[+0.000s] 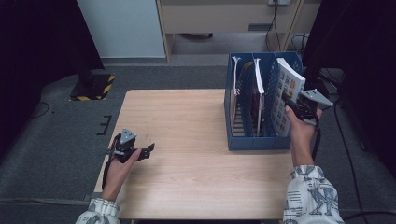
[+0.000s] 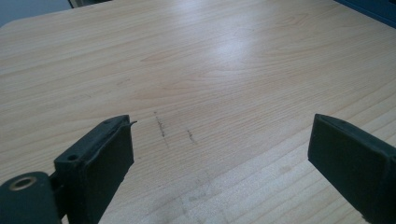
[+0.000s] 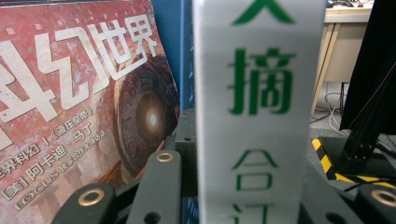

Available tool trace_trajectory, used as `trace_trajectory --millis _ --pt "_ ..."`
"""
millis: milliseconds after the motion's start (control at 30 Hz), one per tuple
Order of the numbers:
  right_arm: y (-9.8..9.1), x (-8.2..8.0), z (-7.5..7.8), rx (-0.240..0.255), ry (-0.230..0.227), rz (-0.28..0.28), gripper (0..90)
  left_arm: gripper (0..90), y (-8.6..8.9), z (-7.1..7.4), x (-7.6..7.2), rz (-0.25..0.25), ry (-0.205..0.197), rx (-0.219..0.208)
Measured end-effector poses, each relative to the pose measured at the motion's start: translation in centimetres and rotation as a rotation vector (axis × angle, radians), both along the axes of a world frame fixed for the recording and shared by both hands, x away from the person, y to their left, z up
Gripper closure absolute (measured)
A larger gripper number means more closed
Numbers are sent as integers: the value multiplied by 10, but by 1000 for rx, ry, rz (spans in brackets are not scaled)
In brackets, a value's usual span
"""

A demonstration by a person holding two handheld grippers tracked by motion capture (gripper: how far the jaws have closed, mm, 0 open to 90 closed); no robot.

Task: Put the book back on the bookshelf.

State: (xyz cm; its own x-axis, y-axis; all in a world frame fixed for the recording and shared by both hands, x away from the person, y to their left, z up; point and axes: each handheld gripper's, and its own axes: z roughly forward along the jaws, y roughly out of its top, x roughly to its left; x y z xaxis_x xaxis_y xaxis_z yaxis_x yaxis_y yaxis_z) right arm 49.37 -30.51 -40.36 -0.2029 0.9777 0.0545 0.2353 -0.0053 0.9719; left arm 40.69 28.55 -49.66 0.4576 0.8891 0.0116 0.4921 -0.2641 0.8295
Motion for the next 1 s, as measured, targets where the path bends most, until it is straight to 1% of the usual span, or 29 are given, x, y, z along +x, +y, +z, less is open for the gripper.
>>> trace_trajectory --millis 133,433,833,867,1000 --pt "0 -1 1 -2 5 14 726 65 -1 0 0 0 -2 -2" --pt "4 -3 3 -18 -1 21 722 65 0 1 0 0 -3 -3" --pt "1 -5 6 -11 -10 33 720 65 -1 1 0 3 -9 2" --pt "1 -6 7 -18 -8 33 720 65 -1 2 0 4 -11 2" --pt "0 -7 11 -19 -16 39 719 67 -1 2 0 6 -13 -2"
